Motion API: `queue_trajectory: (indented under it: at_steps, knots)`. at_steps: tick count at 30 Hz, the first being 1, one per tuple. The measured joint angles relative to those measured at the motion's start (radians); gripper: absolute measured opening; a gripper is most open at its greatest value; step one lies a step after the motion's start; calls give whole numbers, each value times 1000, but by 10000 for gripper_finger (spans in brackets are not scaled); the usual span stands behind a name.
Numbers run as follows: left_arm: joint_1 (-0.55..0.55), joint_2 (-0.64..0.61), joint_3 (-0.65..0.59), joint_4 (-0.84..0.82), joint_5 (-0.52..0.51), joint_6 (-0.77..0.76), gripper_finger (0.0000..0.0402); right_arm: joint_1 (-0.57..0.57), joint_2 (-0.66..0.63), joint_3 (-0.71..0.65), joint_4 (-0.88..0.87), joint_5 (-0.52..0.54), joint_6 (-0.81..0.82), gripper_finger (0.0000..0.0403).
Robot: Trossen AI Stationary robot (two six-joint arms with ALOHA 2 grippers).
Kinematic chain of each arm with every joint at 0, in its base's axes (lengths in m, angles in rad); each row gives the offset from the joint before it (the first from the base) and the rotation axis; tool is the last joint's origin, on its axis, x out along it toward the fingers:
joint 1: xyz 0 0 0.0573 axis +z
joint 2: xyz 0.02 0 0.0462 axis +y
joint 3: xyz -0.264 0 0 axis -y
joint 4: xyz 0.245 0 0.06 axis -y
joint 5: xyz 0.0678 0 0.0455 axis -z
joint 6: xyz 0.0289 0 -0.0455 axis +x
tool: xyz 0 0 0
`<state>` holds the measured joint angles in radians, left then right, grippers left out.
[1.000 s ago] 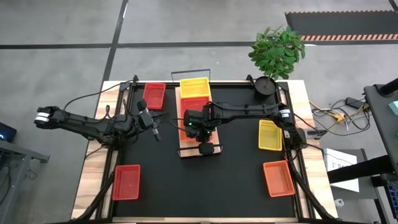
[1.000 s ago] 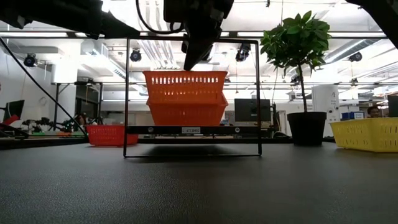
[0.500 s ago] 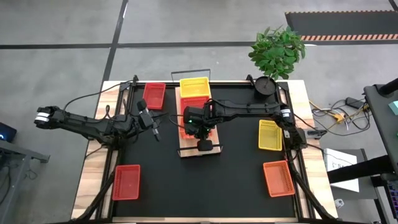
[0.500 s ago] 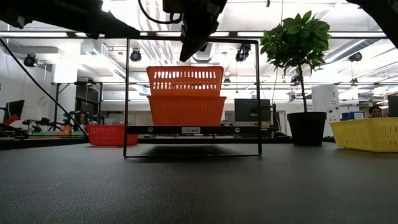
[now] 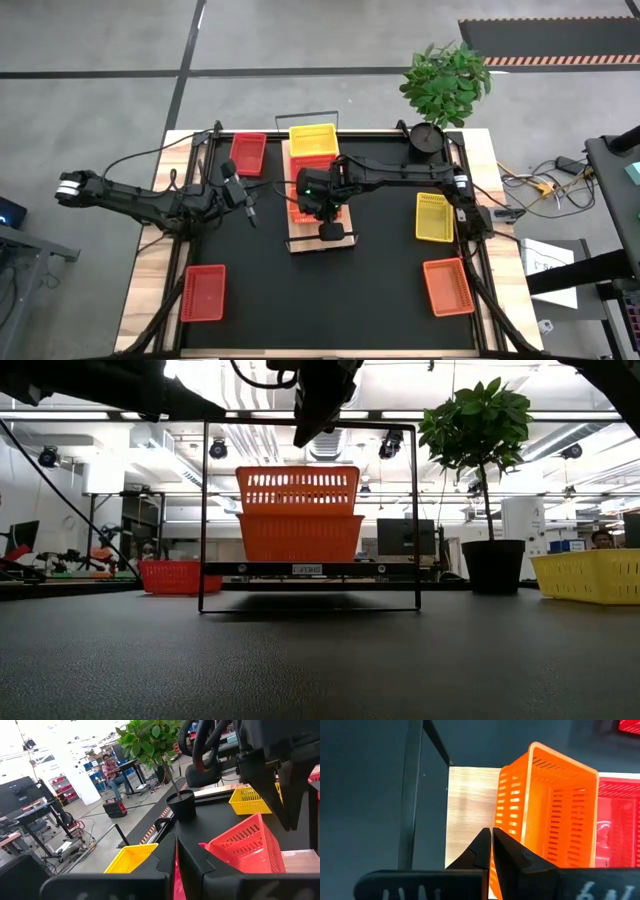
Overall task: Stack baskets on shelf by color
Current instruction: Stack the left orange bin on top of the orange bin on the shelf
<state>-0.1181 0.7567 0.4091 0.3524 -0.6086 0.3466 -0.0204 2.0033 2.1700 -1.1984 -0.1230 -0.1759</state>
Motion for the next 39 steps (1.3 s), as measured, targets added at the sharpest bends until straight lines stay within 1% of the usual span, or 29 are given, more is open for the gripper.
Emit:
queue_trajectory:
  at_steps: [7,10,13,21,26,34,39]
  knots:
    - [0,7,0,-3,1,0,1,0,0,0,7,1,-8,10]
    - [0,5,0,-2,1,0,1,0,0,0,7,1,-8,21]
    - [0,6,0,-2,2,0,1,-1,0,0,7,1,1,44]
    - [0,5,0,-2,2,1,1,-8,6,-8,0,-8,15,121]
    - [0,7,0,-2,3,1,1,-16,7,-21,10,-8,0,151]
    - [0,7,0,-2,4,1,1,-51,7,-31,37,-8,-5,159]
    - [0,7,0,-2,3,1,1,-72,8,-77,86,-30,-9,160]
